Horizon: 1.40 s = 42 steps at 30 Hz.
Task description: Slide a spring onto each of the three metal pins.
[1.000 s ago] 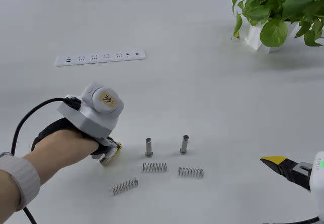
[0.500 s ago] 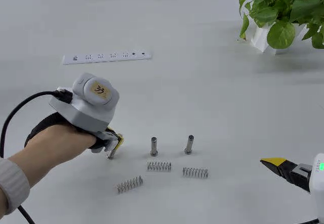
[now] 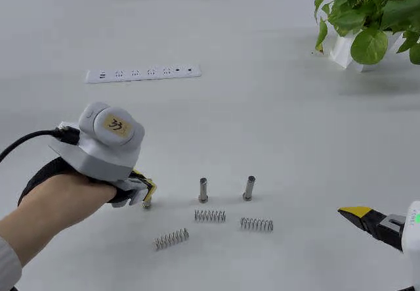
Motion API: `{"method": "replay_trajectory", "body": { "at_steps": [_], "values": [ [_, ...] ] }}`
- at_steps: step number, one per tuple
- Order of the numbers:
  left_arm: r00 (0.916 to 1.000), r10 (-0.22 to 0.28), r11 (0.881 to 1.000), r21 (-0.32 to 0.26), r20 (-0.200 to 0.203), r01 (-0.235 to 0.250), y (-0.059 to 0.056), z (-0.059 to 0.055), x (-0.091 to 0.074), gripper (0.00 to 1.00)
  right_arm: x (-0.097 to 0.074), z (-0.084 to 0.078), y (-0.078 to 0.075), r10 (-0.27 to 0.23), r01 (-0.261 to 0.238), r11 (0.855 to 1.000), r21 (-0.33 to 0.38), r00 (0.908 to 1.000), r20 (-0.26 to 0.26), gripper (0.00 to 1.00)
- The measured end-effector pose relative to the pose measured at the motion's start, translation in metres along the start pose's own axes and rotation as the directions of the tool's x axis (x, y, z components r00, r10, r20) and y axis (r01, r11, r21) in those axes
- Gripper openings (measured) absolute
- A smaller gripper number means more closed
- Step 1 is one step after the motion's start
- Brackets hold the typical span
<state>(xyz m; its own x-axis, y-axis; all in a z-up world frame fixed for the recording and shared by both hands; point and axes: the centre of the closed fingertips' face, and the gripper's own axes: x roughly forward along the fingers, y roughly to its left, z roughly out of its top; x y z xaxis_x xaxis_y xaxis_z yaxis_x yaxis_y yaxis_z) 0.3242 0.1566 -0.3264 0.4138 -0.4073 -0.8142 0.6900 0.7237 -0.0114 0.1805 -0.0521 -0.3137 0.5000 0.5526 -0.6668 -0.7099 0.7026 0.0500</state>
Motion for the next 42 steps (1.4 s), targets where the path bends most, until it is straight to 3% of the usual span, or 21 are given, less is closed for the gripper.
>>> {"method": "replay_trajectory", "body": {
  "at_steps": [24, 42],
  "values": [
    [1.0000, -0.006, 0.999, 0.038, 0.007, 0.006, -0.013, -0.001, -0.001, 0.04, -0.001, -0.001, 0.002, 0.003, -0.003, 1.000, -0.001, 1.0000, -0.002, 0.99],
    [0.9988, 0.000, 0.999, 0.048, 0.050, -0.002, -0.011, 0.001, 0.001, 0.05, 0.000, -0.001, 0.002, 0.007, -0.007, 1.000, -0.002, 1.0000, -0.004, 0.99]
  ]
}}
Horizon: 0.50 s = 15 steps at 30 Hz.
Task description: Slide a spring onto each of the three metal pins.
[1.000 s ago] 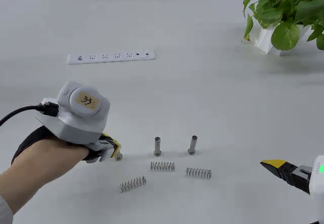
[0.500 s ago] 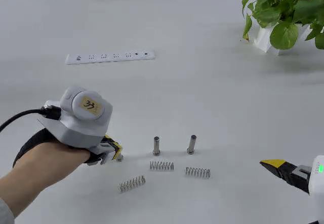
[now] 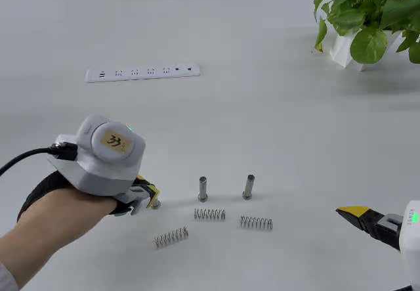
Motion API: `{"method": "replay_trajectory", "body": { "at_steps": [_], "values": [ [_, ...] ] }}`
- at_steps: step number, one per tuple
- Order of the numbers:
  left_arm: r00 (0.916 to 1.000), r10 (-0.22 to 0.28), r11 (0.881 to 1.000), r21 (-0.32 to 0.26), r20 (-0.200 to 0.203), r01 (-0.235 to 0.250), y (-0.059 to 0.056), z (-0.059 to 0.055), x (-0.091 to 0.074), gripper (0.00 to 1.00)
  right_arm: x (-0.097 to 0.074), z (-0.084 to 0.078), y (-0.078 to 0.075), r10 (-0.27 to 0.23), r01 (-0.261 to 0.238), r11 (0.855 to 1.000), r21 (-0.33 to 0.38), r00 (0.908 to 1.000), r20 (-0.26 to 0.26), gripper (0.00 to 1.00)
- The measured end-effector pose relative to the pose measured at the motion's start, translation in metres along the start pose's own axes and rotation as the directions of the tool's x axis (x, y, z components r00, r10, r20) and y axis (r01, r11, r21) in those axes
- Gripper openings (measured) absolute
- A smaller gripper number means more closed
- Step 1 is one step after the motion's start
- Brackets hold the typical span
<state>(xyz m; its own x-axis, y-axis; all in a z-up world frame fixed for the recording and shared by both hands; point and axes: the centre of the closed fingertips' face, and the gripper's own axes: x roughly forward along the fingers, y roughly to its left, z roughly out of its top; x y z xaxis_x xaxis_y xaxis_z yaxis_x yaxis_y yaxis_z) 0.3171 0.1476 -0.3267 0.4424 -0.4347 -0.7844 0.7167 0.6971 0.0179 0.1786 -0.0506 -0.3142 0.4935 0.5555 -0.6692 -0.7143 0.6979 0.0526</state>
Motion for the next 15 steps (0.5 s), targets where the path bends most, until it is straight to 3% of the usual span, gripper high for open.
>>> {"method": "replay_trajectory", "body": {
  "at_steps": [15],
  "values": [
    [0.9997, -0.009, 1.000, 0.006, 0.021, 0.009, -0.0016, -0.0004, 0.0000, 0.06, 0.0005, 0.0002, 0.0012, 0.003, -0.003, 1.000, -0.008, 1.0000, -0.005, 0.99]
  ]
}}
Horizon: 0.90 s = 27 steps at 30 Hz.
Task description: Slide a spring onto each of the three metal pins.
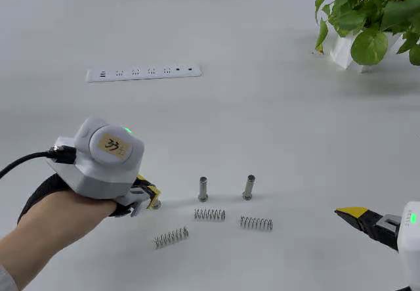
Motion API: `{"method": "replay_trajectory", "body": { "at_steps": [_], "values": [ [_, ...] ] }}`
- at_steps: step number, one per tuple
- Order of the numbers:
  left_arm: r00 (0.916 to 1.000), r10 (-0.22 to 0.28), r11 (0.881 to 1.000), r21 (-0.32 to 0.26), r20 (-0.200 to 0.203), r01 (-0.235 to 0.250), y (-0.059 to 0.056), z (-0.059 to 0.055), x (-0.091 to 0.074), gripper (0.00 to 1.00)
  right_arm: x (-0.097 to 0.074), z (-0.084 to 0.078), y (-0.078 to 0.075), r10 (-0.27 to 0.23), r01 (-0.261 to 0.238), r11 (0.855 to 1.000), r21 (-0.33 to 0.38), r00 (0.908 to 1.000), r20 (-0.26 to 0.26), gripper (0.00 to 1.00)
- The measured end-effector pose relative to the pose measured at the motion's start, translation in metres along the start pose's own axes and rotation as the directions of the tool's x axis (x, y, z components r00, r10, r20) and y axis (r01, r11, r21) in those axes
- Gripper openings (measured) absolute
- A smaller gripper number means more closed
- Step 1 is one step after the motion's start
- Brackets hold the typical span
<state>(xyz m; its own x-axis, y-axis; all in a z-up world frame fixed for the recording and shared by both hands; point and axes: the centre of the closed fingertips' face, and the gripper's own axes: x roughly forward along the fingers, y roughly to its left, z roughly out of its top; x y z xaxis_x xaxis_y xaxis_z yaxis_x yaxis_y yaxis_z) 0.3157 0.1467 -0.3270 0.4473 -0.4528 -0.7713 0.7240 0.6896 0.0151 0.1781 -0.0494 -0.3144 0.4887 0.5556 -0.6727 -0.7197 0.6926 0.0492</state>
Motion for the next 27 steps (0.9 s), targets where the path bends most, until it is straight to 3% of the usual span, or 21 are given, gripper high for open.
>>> {"method": "replay_trajectory", "body": {
  "at_steps": [9, 11, 17, 22, 27],
  "values": [
    [0.9999, -0.013, 1.000, 0.001, 0.002, 0.013, -0.003, -0.002, 0.002, 0.13, 0.000, -0.002, 0.000, 0.001, -0.001, 1.000, 0.003, 1.0000, -0.006, 0.99],
    [0.9999, -0.014, 1.000, -0.001, 0.008, 0.014, -0.003, -0.001, 0.003, 0.19, 0.000, -0.002, 0.000, 0.000, 0.000, 1.000, 0.003, 1.0000, -0.005, 0.99],
    [0.9987, -0.013, 1.000, 0.002, 0.049, 0.013, -0.004, 0.004, 0.002, 0.35, 0.001, -0.001, -0.001, -0.002, 0.002, 1.000, -0.001, 1.0000, -0.004, 0.99],
    [0.9973, -0.019, 1.000, -0.016, 0.071, 0.020, -0.005, 0.006, 0.001, 0.39, 0.001, -0.001, -0.001, 0.000, 0.000, 1.000, -0.003, 1.0000, -0.004, 0.99],
    [0.9923, -0.029, 0.999, -0.015, 0.120, 0.031, -0.007, 0.011, -0.002, 0.57, 0.001, -0.002, -0.001, 0.000, 0.000, 1.000, -0.009, 1.0000, -0.008, 0.99]
  ]
}}
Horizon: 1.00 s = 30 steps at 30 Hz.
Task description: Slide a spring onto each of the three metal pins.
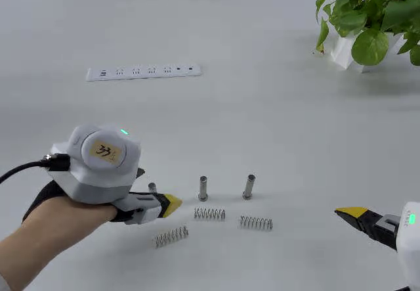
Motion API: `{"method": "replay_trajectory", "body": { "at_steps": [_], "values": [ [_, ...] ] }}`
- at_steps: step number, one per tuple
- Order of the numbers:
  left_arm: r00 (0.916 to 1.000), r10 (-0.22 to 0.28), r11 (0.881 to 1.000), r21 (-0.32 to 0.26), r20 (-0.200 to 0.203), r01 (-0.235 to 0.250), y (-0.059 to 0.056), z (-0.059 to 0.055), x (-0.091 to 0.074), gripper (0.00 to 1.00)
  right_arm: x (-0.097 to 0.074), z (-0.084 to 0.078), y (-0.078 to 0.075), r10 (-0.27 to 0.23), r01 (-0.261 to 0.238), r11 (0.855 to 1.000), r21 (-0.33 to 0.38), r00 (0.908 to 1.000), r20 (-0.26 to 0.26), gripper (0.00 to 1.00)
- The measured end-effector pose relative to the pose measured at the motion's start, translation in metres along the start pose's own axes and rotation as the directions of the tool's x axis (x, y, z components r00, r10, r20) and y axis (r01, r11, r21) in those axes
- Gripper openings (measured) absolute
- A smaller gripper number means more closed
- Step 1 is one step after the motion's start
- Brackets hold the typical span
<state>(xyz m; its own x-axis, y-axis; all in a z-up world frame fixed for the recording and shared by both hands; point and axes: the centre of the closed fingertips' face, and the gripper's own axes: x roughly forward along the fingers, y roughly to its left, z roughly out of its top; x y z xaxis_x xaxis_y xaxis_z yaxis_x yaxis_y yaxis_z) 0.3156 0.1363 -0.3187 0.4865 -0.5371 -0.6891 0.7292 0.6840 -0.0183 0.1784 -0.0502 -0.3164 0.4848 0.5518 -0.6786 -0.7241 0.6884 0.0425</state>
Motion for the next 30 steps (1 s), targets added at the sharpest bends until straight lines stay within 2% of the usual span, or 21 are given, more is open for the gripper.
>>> {"method": "replay_trajectory", "body": {
  "at_steps": [5, 11, 15, 19, 20, 30],
  "values": [
    [0.9992, -0.021, 1.000, 0.002, 0.035, 0.021, -0.003, 0.001, -0.001, 0.79, 0.000, -0.001, 0.000, -0.001, 0.001, 1.000, -0.001, 1.0000, -0.002, 0.99],
    [0.9985, -0.032, 0.999, 0.013, 0.045, 0.032, -0.005, -0.001, -0.003, 0.99, -0.001, 0.000, 0.000, -0.001, 0.001, 1.000, -0.005, 1.0000, -0.003, 0.99],
    [0.9985, -0.036, 0.999, 0.019, 0.041, 0.035, -0.006, -0.004, -0.005, 0.99, 0.000, 0.000, 0.000, 0.001, -0.001, 1.000, -0.007, 1.0000, -0.003, 0.99],
    [0.9964, -0.042, 0.998, 0.039, 0.074, 0.039, -0.008, -0.003, -0.010, 0.99, -0.001, 0.001, -0.001, 0.000, 0.000, 1.000, -0.008, 1.0000, -0.002, 0.99],
    [0.9942, -0.054, 0.998, 0.038, 0.094, 0.051, -0.010, -0.001, -0.012, 0.99, -0.001, 0.001, -0.002, -0.001, 0.001, 1.000, -0.009, 1.0000, -0.002, 0.99],
    [0.9875, -0.073, 0.997, 0.043, 0.140, 0.068, -0.013, -0.009, -0.025, 0.99, -0.001, 0.000, -0.003, 0.000, 0.000, 1.000, -0.016, 1.0000, -0.008, 0.99]
  ]
}}
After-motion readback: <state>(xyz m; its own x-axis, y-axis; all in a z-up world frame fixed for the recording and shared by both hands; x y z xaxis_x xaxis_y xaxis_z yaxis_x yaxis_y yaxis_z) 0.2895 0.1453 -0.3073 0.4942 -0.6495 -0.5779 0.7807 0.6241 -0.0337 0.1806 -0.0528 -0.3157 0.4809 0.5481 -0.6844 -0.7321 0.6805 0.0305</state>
